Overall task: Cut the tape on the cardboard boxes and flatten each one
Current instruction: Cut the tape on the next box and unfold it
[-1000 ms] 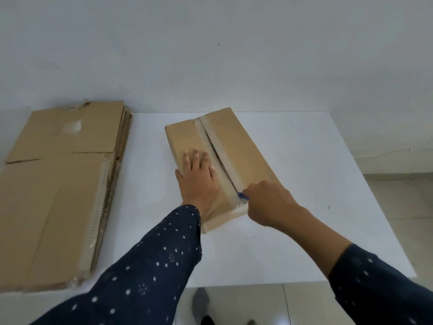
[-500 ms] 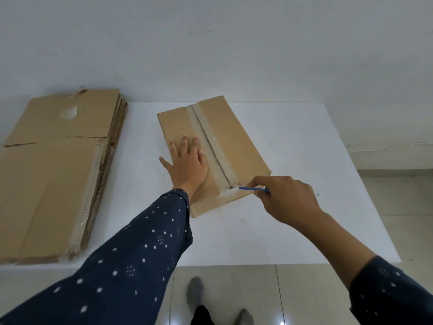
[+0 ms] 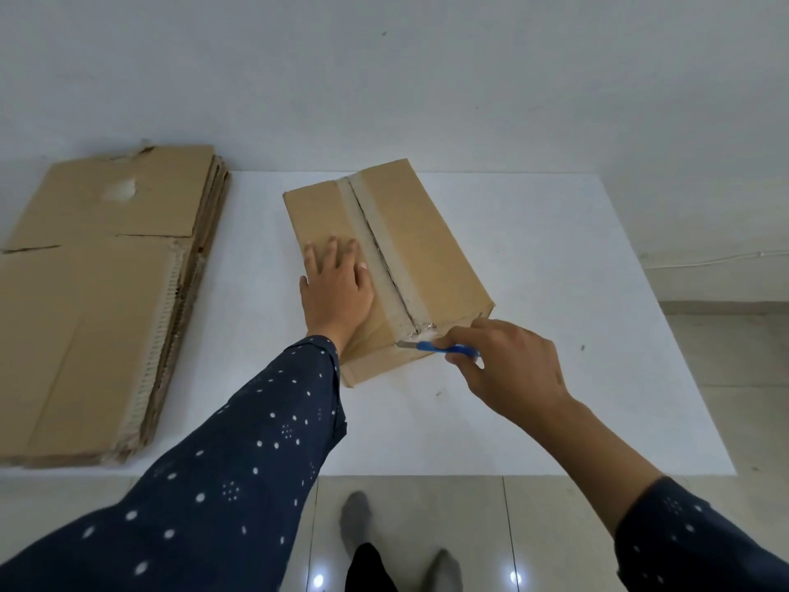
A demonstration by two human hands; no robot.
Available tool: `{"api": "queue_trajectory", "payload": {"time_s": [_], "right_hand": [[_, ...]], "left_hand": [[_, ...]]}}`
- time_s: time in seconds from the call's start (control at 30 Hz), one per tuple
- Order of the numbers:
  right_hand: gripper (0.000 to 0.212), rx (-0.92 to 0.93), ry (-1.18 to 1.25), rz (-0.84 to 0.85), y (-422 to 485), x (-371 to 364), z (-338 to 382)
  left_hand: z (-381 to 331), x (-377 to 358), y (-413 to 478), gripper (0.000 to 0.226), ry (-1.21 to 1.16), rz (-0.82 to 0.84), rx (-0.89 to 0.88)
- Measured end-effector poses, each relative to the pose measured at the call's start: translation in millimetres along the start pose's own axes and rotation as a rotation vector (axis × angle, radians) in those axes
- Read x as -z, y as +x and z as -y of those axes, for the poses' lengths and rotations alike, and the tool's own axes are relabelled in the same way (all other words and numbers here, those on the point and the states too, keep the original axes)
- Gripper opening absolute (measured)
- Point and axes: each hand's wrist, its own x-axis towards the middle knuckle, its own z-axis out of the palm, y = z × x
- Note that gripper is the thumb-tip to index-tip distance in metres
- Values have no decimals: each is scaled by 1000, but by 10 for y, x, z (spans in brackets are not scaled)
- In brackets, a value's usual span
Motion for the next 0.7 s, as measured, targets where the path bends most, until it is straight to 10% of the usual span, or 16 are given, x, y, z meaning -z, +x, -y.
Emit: {"api": "queue_trajectory", "payload": {"time_s": [0.53,0.7], "right_hand": [[17,-291,-66,54,-56,158,-420],[11,-166,333,163,137,445,-470]], "left_hand": [[40,-13,-34,52,81,-1,-18],[5,-4,-34,52,55,-18,-19]]}}
